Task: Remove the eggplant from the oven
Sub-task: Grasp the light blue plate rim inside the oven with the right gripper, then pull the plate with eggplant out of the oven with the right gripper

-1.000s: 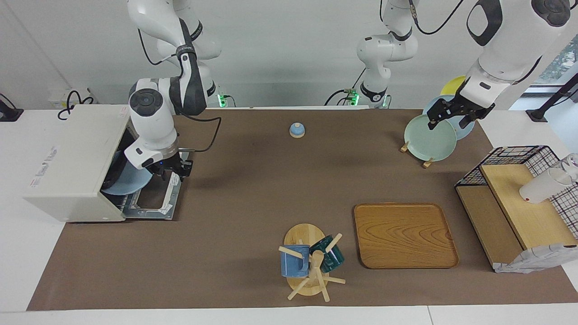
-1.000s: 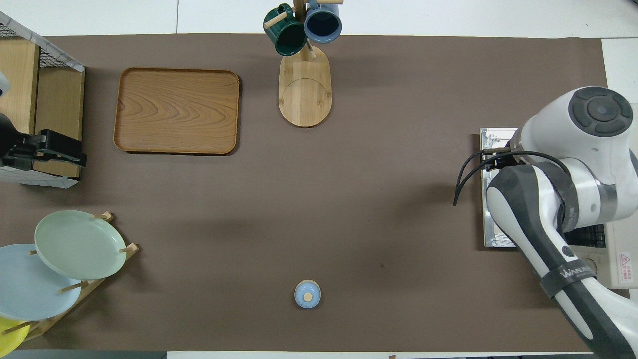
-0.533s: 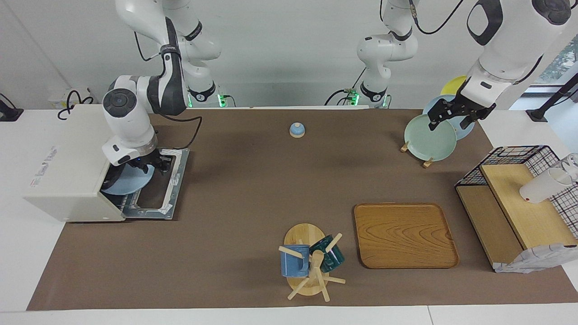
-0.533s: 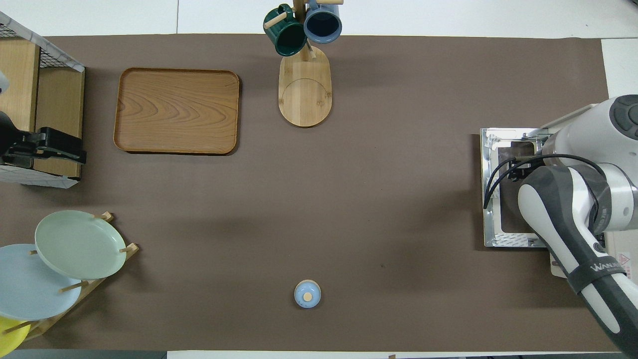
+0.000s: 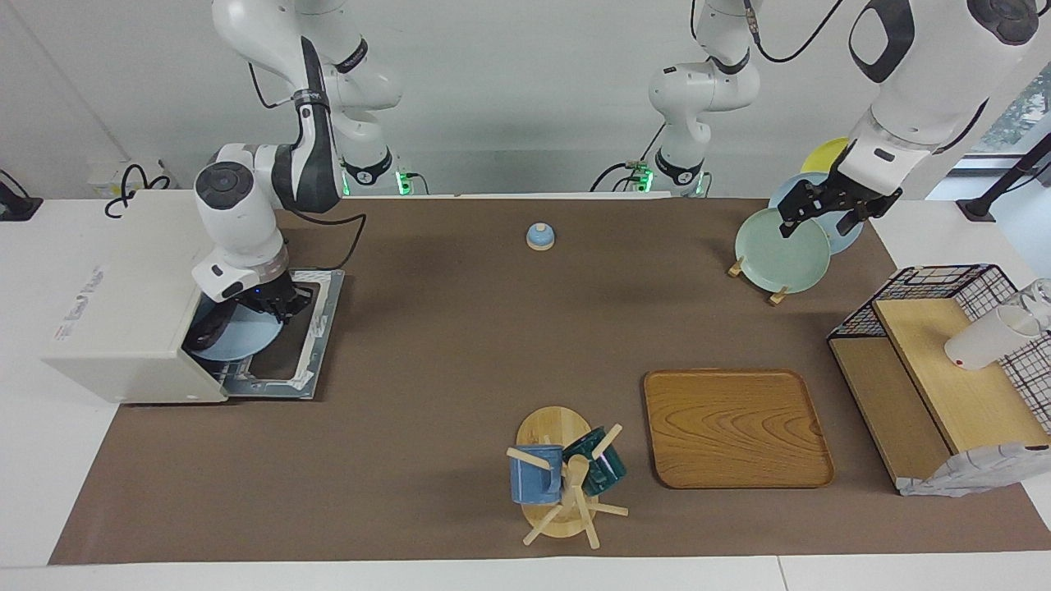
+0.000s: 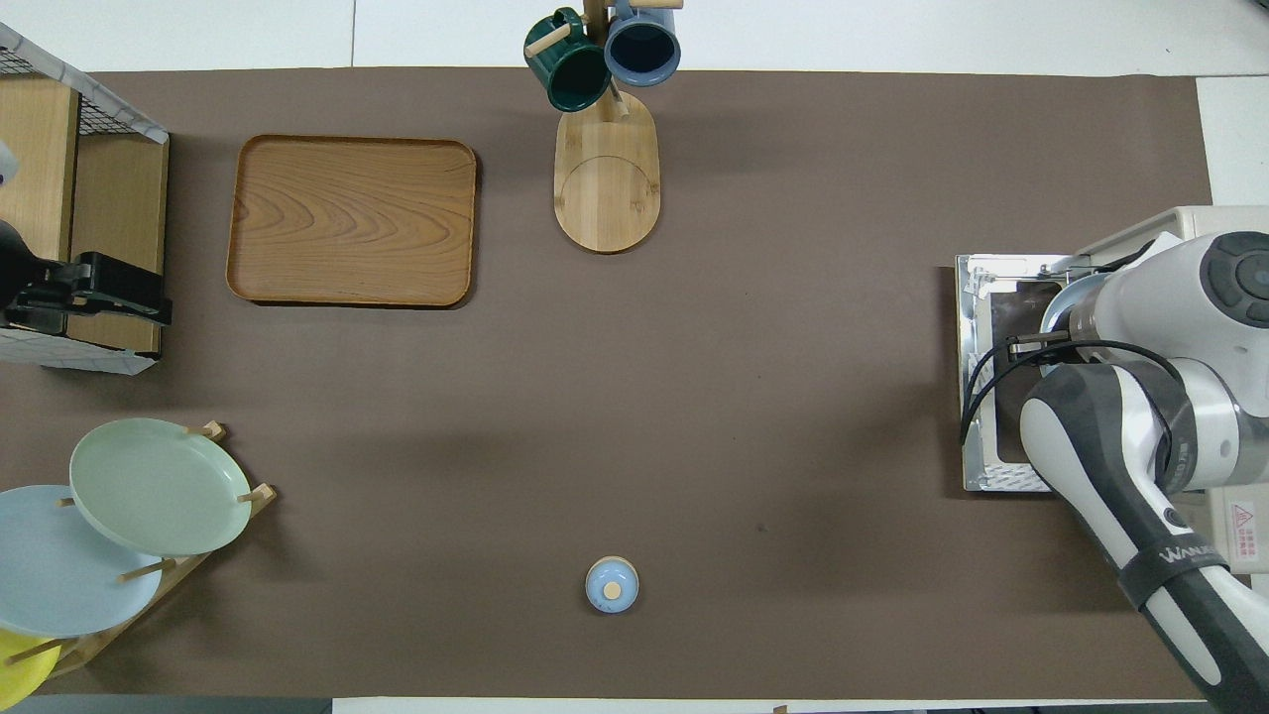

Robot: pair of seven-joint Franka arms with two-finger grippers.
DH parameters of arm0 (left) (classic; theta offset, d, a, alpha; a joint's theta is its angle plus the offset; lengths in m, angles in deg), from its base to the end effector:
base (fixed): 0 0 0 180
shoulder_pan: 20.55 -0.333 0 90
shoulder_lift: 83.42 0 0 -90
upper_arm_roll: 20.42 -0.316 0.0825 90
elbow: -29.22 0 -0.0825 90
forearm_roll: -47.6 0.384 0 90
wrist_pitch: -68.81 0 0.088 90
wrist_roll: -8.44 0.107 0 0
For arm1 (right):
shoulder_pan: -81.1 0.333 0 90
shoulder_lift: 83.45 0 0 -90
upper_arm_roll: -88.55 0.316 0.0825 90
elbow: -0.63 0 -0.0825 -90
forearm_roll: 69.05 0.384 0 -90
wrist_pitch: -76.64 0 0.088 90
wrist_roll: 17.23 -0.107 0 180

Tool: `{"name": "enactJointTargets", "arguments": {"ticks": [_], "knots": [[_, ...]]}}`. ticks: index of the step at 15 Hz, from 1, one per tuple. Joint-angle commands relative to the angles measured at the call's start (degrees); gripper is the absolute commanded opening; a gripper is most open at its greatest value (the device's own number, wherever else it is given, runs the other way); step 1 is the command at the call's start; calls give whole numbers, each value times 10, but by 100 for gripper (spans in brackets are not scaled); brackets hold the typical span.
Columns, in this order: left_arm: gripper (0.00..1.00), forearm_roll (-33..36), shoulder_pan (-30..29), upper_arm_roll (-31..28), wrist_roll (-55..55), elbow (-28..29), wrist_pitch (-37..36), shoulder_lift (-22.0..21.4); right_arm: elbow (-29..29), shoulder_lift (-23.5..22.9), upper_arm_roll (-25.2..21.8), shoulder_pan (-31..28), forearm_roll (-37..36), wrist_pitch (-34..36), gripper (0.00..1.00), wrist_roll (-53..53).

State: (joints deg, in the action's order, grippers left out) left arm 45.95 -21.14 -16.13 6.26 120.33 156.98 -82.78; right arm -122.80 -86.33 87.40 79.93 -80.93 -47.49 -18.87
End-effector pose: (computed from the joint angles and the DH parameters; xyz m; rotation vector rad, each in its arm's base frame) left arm 0.5522 -0.0386 0.6066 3.1133 -0.0414 -0.0995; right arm 0.5402 -0.0299 0.3740 2.9700 0.0754 -0.0580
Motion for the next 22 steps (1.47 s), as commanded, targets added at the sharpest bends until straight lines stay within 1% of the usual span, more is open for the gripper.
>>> {"name": "enactJointTargets", "arguments": {"ticks": [1, 2, 4, 6, 8, 9, 10, 11, 13, 14, 15, 16, 18, 20, 22], "knots": [[100, 5, -6, 4, 2, 5, 9, -6, 57, -6, 5, 59, -36, 87, 0, -2], [100, 5, -7, 4, 3, 6, 9, -6, 100, -18, 5, 94, -38, 133, 0, -33], [100, 5, -7, 4, 3, 6, 10, -6, 140, -26, 5, 161, -46, 180, 0, -85], [100, 5, -6, 4, 2, 6, 12, -6, 152, -28, 7, 213, -47, 191, 0, -123], [100, 5, -6, 4, 2, 6, 23, -5, 162, -35, 8, 274, -39, 184, 0, -191], [100, 5, -7, 4, 2, 6, 24, -5, 185, -49, 9, 301, -38, 190, 0, -219], [100, 5, -7, 4, 2, 6, 25, -5, 223, -83, 11, 334, -28, 194, 0, -251], [100, 5, -7, 4, 3, 6, 25, -5, 273, -127, 11, 364, -20, 205, 0, -287], [100, 5, -7, 4, 2, 9, 29, -6, 397, -228, 11, 402, -18, 236, 0, -359], [100, 5, -6, 4, 2, 9, 29, -6, 425, -262, 12, 415, -17, 228, 0, -384], [100, 5, -6, 4, 2, 9, 29, -6, 437, -280, 16, 422, -10, 206, 0, -401], [100, 5, -6, 4, 2, 9, 30, -6, 437, -284, 30, 421, 5, 171, 0, -412], [100, 2, -7, 4, 1, 10, 35, -6, 436, -294, 40, 431, 39, 119, 0, -452], [100, 2, -8, 3, 2, 11, 42, -6, 437, -319, 41, 470, 46, 95, 0, -504], [100, 2, -8, 3, -1, 11, 44, -6, 436, -320, 41, 473, 48, 94, 0, -515]]}}
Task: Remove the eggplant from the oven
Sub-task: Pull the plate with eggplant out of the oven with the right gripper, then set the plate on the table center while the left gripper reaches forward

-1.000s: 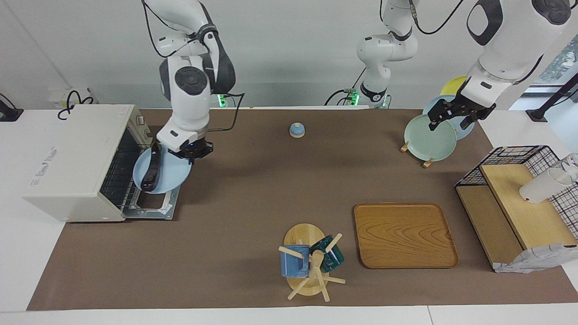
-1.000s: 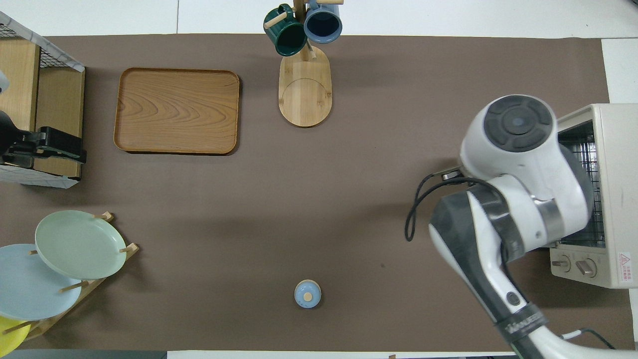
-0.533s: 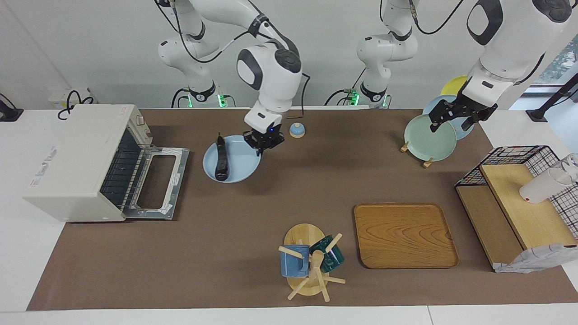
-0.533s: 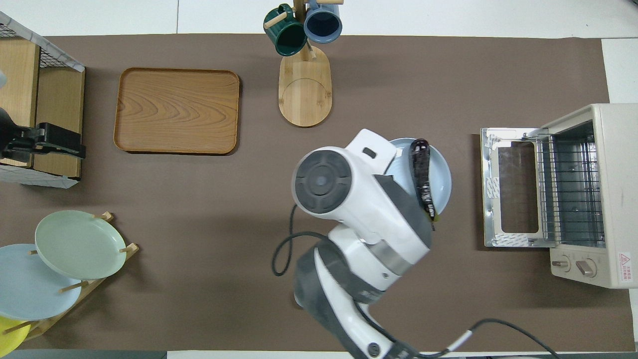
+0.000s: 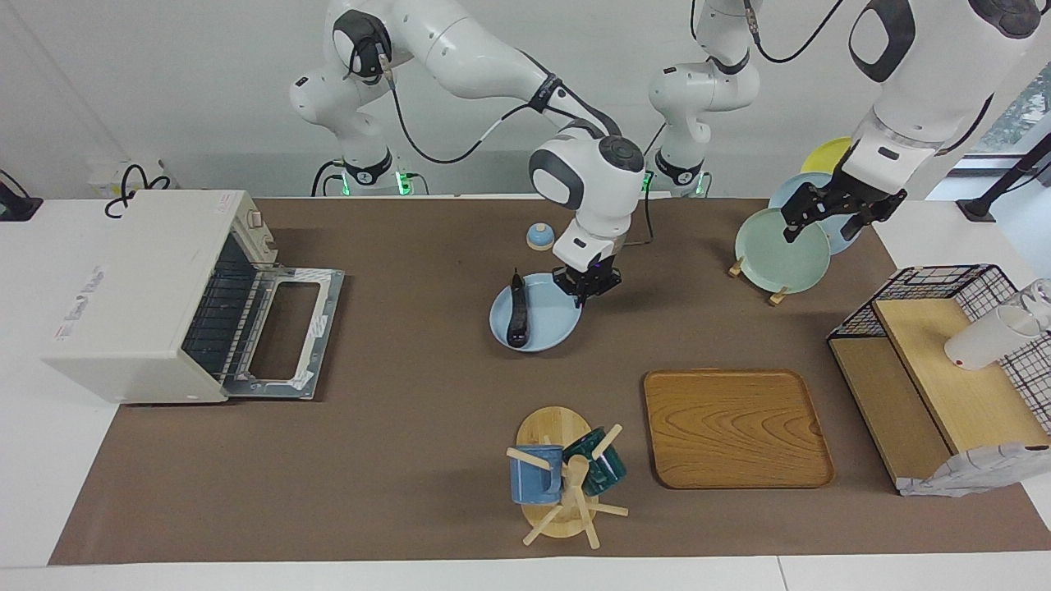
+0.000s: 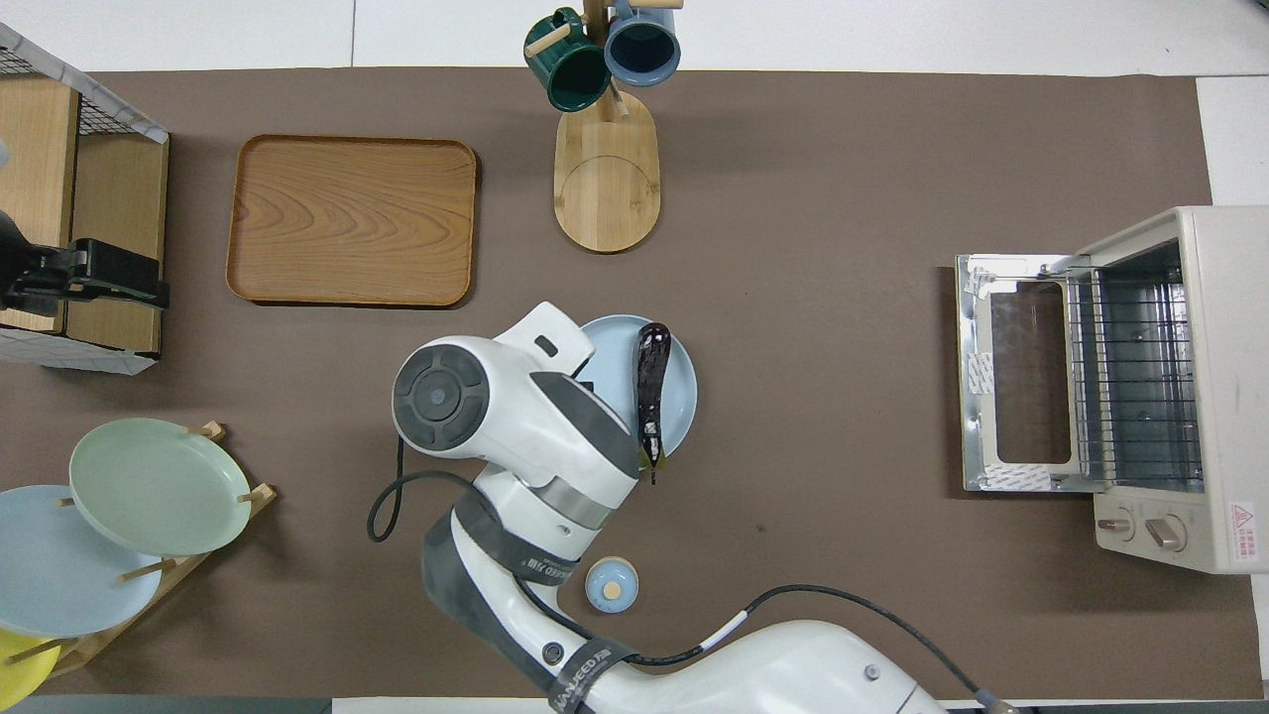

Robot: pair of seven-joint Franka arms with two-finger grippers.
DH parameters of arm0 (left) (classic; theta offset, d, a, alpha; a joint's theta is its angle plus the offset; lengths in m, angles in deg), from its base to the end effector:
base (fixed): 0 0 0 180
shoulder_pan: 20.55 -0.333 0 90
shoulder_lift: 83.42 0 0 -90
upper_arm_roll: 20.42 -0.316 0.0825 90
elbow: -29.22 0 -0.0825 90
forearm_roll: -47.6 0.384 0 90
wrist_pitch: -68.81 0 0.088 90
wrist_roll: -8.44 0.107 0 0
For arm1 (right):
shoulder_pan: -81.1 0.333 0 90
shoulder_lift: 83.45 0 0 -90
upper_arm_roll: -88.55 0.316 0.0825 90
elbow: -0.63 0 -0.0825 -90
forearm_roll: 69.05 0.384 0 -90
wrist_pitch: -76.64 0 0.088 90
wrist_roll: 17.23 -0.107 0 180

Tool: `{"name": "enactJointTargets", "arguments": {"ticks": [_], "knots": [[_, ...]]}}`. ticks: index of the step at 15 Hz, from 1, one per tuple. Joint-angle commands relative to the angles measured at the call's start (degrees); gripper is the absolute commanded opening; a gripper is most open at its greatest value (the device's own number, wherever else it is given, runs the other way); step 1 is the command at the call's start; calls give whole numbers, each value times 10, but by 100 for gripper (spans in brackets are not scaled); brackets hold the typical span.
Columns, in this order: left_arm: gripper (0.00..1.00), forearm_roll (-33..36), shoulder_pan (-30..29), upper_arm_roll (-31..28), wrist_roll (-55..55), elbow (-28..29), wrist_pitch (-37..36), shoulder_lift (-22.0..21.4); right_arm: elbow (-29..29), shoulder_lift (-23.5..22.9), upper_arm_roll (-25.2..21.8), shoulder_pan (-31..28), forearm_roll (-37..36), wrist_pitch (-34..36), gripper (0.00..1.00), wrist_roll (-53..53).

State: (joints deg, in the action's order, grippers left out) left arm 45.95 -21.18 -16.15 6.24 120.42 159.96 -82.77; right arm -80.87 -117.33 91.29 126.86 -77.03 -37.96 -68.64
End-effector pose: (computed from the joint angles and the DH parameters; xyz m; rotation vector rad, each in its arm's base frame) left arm 0.5579 -0.0383 0.6101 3.1123 -0.0379 -0.0213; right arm 0.4839 0.5247 0.3518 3.0661 0.0002 0.1044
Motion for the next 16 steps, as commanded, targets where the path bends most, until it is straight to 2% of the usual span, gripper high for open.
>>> {"name": "enactJointTargets", "arguments": {"ticks": [1, 2, 4, 6, 7, 8, 9, 11, 13, 16], "knots": [[100, 2, -8, 3, -2, 13, 14, -6, 15, -9, 3, 1, 12, -20, 0, -19], [100, 2, -8, 3, -2, 13, 14, -6, 2, -10, 2, 3, 19, -49, 1, -19], [100, 2, -7, 3, -3, 13, 18, -6, -16, -9, 2, -4, 16, -90, 25, -15], [100, 2, -7, 3, -3, 17, 23, -7, -4, -8, 0, -11, 4, -86, 40, -1], [100, 2, -7, 3, -3, 17, 25, -7, -3, -1, -3, -11, -24, -72, 42, 18], [100, 2, -7, 3, -3, 17, 26, -7, -3, 16, -7, -23, -48, -36, 41, 41], [100, 1, -7, 3, -3, 17, 27, -7, -5, 32, -7, -60, -55, 2, 35, 86], [100, 0, -6, 4, -3, 22, 37, -7, -29, 74, -7, -123, -52, 44, 2, 166], [100, 0, -2, 4, -4, 25, 37, -7, -104, 114, -7, -177, -53, 43, 0, 180], [100, 0, 18, 6, -9, 37, 41, -1, -232, 171, -7, -253, -58, 7, 0, 206]]}}
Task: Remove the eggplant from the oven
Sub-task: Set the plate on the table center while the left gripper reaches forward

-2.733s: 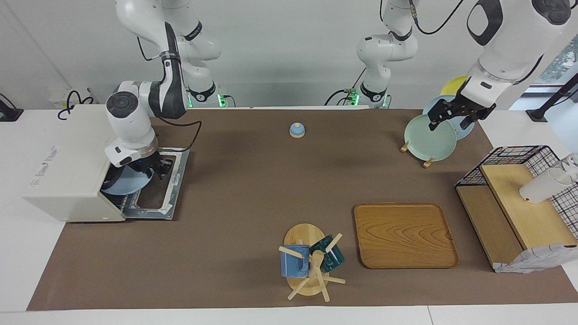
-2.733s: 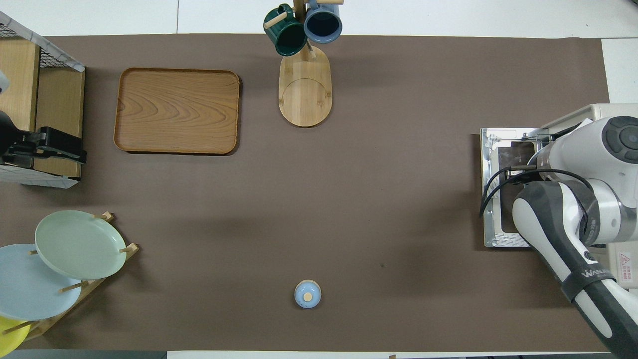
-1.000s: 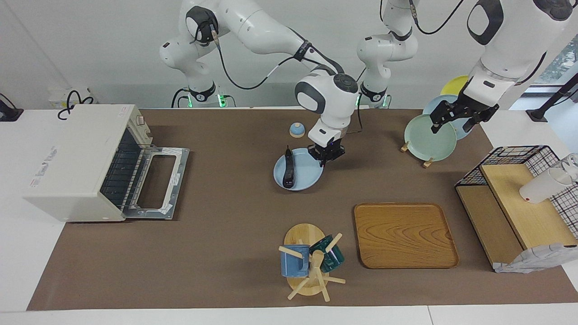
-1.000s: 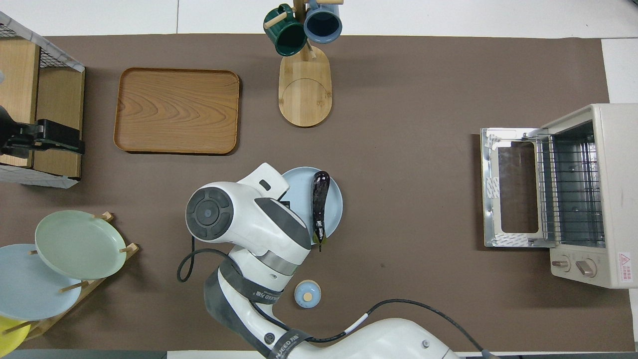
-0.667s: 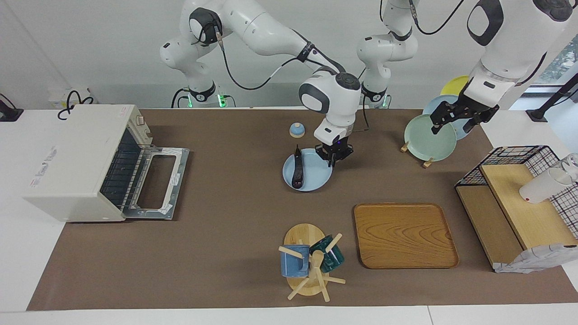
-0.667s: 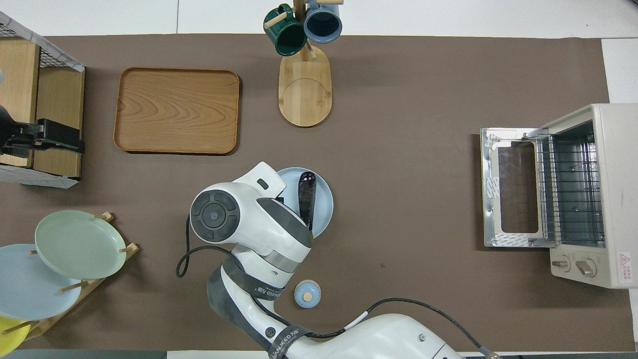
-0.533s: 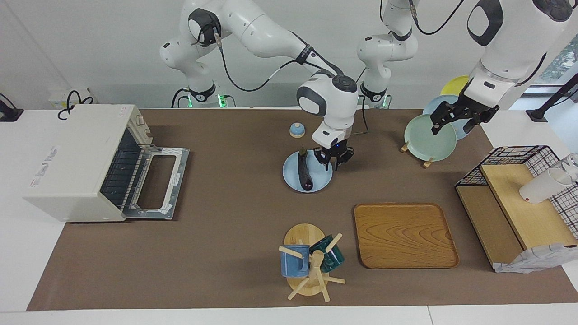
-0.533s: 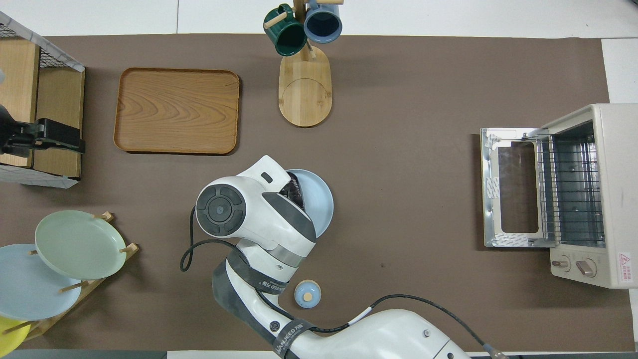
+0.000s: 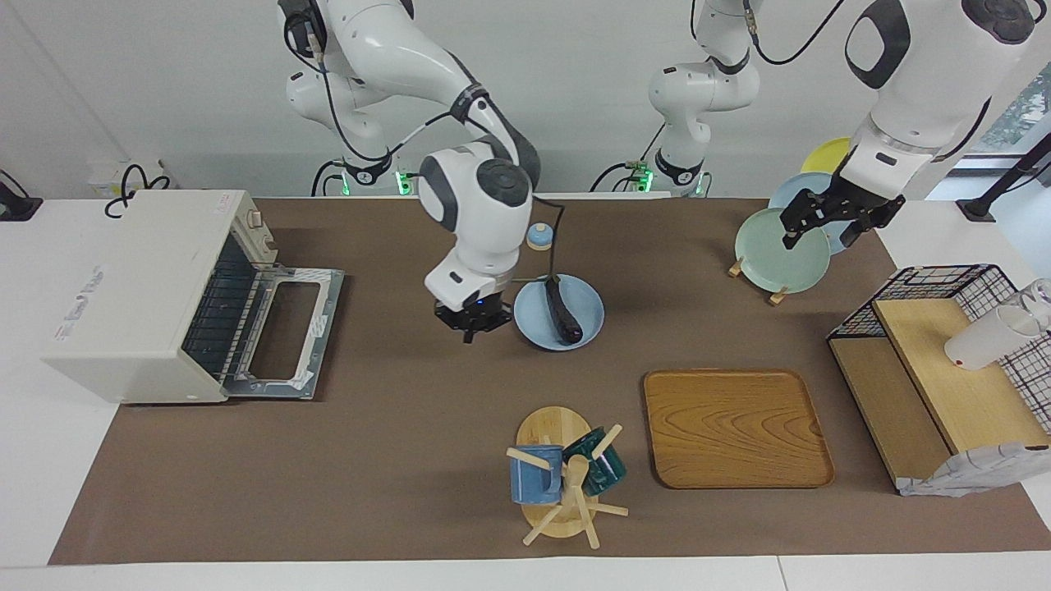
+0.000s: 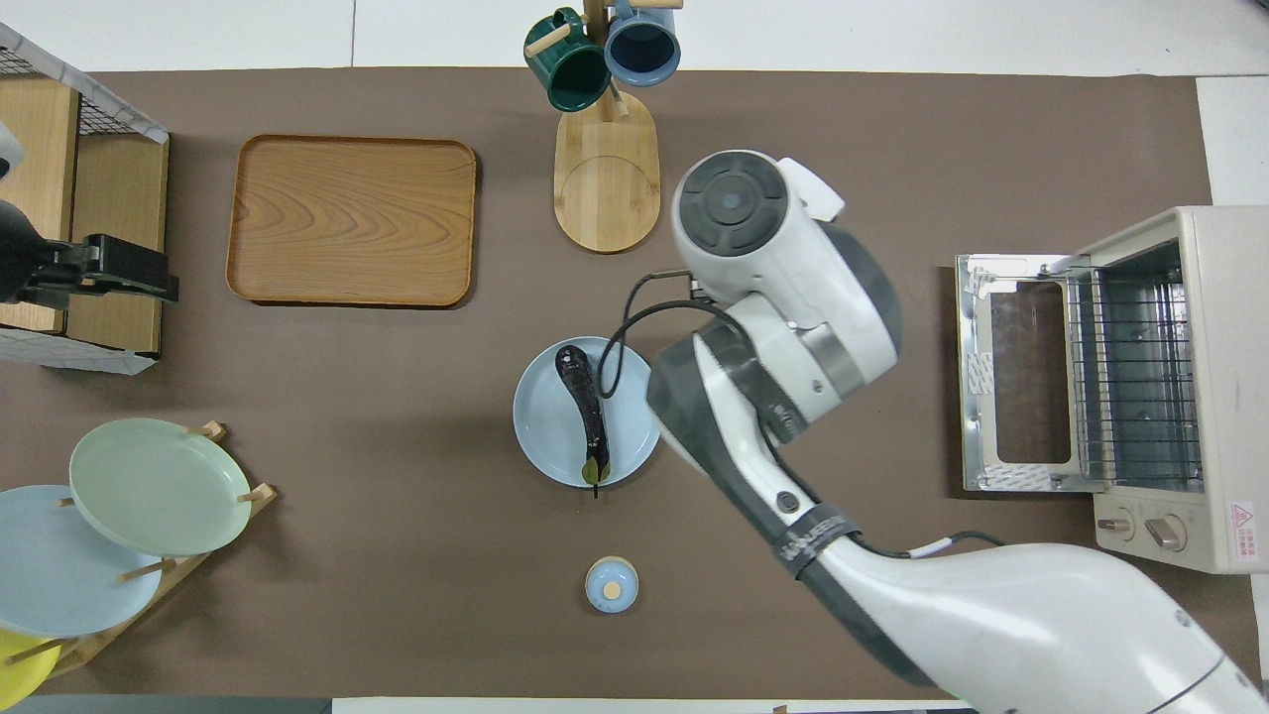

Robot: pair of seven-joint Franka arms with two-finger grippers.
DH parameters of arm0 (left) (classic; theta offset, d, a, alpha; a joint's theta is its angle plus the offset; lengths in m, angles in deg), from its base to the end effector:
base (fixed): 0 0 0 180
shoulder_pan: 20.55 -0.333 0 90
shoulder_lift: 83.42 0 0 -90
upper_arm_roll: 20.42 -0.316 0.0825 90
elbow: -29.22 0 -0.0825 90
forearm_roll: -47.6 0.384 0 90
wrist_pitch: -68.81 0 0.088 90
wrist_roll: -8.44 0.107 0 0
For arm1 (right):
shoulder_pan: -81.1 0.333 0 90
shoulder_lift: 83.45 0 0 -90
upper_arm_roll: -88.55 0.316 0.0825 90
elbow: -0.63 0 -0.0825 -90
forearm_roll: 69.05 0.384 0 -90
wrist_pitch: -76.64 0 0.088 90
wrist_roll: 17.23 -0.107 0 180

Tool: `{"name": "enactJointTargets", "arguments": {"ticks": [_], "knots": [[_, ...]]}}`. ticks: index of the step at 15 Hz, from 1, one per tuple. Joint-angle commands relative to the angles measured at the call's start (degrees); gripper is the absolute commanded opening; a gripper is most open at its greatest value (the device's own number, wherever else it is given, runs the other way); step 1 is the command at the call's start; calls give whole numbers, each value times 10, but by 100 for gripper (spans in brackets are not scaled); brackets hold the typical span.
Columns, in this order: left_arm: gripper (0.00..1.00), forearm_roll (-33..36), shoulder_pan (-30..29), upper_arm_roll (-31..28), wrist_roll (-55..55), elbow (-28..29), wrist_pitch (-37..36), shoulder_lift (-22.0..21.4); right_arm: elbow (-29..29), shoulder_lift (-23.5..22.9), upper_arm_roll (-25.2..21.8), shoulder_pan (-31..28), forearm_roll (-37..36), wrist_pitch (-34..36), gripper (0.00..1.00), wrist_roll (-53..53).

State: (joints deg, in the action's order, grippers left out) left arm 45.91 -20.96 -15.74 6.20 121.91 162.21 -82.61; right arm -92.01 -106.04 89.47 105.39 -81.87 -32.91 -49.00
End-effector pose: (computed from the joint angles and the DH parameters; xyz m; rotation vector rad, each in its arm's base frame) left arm 0.5613 -0.0446 0.5996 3.1107 -0.0523 -0.0053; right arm 0.6024 0.2648 0.3904 2.9179 -0.0435 0.0134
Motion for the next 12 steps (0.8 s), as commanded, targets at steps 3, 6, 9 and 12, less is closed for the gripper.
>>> {"name": "enactJointTargets", "arguments": {"ticks": [3, 6, 9, 12], "knots": [[100, -9, 68, 2, -56, 57, 64, 2, -215, 82, 10, -90, -11, -128, 0, 27], [100, -10, 126, 2, -87, 63, 92, 33, -258, 85, 10, -137, -60, -160, 0, 58], [100, -14, 171, 2, -101, 74, 132, 68, -282, 83, 10, -167, -91, -177, 0, 56], [100, -22, 224, 3, -136, 145, 243, 81, -292, 83, 8, -173, -143, -190, 0, 54]]}}
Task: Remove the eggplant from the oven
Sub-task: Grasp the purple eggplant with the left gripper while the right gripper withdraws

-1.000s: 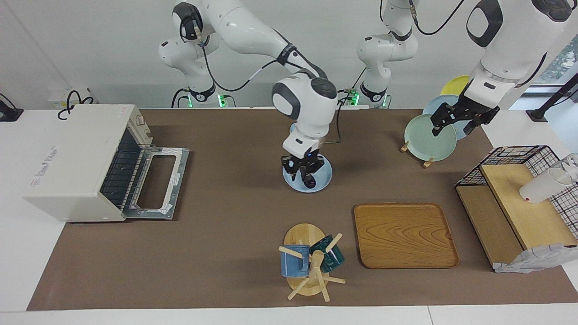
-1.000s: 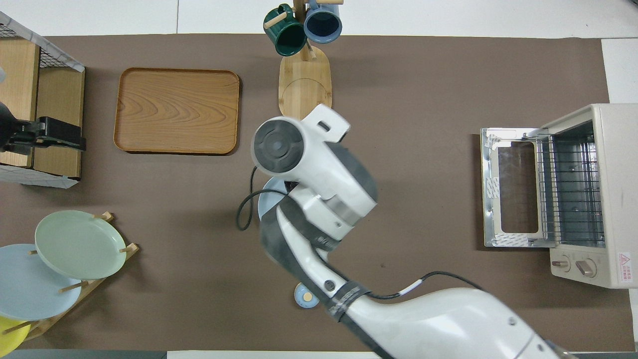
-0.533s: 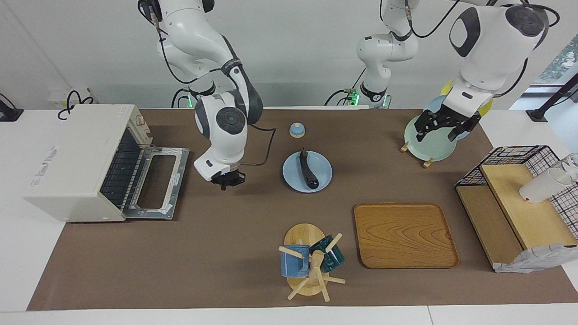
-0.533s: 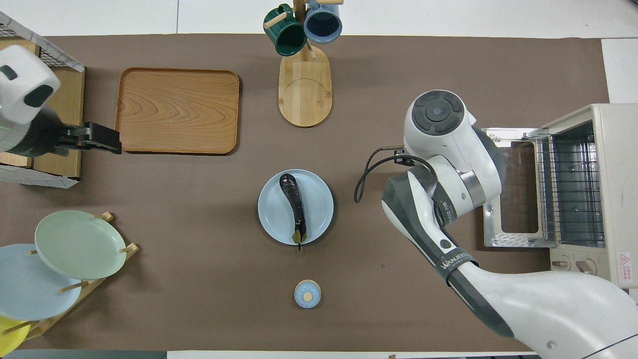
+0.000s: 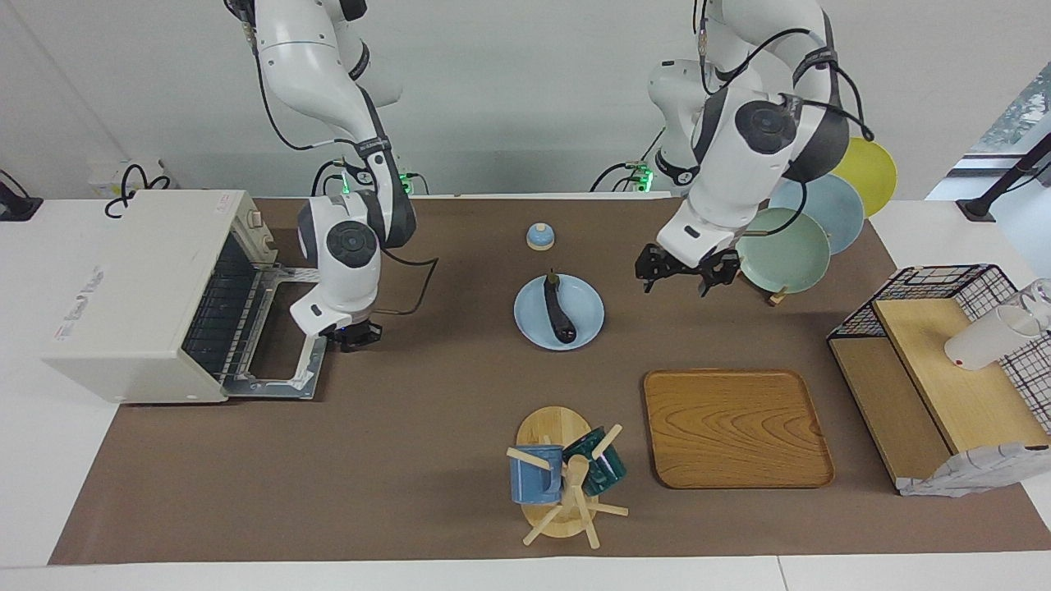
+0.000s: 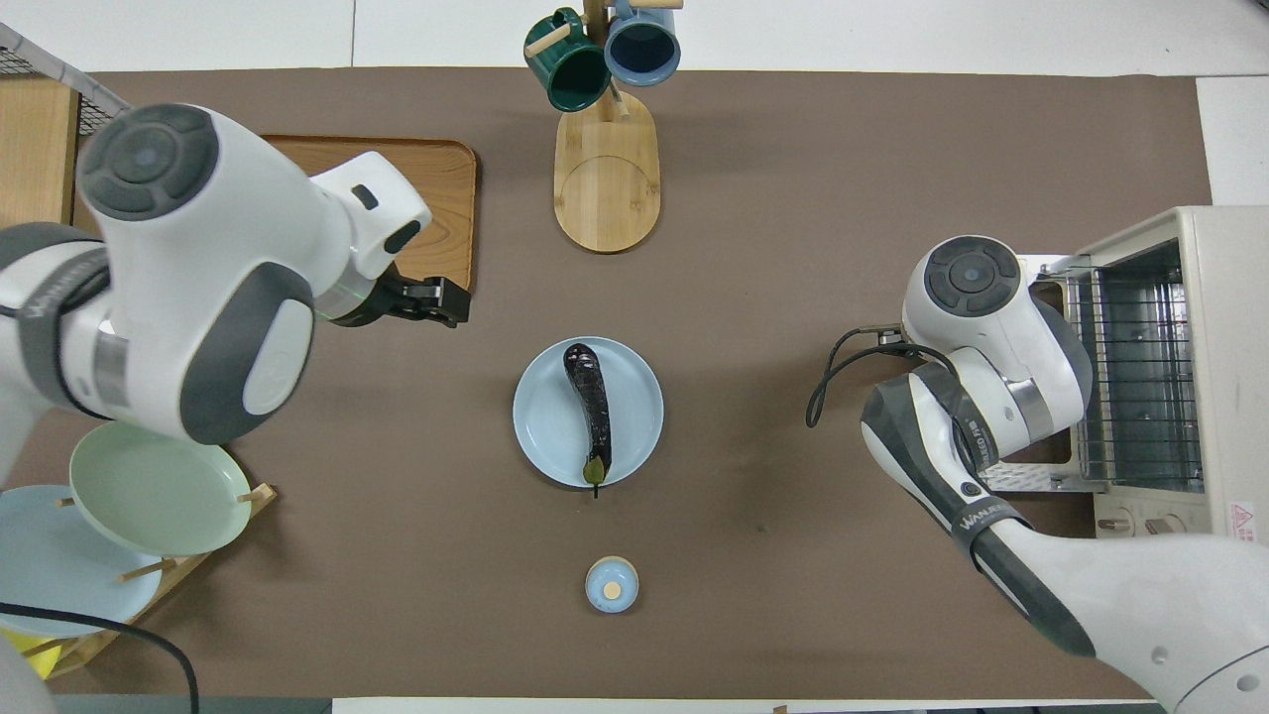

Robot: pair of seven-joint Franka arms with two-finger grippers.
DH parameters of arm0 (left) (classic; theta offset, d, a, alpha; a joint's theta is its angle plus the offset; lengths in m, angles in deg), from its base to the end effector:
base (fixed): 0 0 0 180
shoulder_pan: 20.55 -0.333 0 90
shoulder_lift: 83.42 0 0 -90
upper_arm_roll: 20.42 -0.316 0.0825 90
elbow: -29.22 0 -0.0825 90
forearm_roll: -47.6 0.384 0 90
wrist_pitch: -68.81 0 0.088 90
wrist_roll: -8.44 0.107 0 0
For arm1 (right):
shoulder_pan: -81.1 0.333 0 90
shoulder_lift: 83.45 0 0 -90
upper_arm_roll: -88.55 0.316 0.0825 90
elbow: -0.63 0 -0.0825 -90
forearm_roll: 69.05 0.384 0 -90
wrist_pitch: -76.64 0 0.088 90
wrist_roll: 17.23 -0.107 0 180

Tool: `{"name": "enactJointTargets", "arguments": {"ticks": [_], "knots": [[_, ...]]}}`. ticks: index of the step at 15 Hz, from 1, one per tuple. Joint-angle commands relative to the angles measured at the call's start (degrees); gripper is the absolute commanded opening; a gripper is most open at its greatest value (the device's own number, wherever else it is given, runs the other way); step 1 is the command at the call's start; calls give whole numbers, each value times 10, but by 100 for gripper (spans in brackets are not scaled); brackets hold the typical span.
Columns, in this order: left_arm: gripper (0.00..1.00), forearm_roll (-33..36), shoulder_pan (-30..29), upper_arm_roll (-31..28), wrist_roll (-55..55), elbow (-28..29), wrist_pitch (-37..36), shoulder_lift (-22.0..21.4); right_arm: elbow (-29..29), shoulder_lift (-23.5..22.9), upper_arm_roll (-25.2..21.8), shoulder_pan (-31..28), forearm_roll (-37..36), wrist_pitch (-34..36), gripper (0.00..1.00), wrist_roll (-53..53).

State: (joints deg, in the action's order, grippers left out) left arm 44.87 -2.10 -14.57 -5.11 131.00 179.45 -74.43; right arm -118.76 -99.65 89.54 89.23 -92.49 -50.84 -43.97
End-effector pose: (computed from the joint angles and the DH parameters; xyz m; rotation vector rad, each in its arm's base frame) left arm 0.5529 -0.2501 0.4666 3.0736 -0.2612 -0.0326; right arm 0.5637 0.0777 0.2803 2.8119 -0.0477 -0.0557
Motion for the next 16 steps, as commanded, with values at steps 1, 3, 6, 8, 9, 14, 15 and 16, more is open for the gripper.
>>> {"name": "enactJointTargets", "arguments": {"ticks": [1, 3, 6, 8, 9, 14, 15, 16], "knots": [[100, -21, 57, -9, -50, 83, 115, 0, -24, 20, 9, -23, -55, -3, 0, 4], [100, -23, 81, -8, -76, 118, 173, 7, -18, 20, 9, -26, -80, 16, 0, 7], [100, -25, 109, -9, -112, 119, 202, 38, 22, 25, 9, -28, -108, 68, 0, 45], [100, -25, 134, -9, -145, 119, 224, 62, 42, 45, 9, -42, -107, 88, 0, 110], [100, -25, 141, -9, -159, 119, 230, 71, 45, 62, 10, -57, -101, 94, 0, 148], [100, -25, 155, -8, -206, 119, 229, 83, 44, 125, 10, -98, -58, 116, 0, 268], [100, -26, 155, -8, -217, 123, 227, 83, 45, 130, 10, -103, -50, 124, 0, 281], [100, -26, 159, -8, -248, 134, 230, 81, 45, 136, 10, -105, -48, 129, 0, 286]]}}
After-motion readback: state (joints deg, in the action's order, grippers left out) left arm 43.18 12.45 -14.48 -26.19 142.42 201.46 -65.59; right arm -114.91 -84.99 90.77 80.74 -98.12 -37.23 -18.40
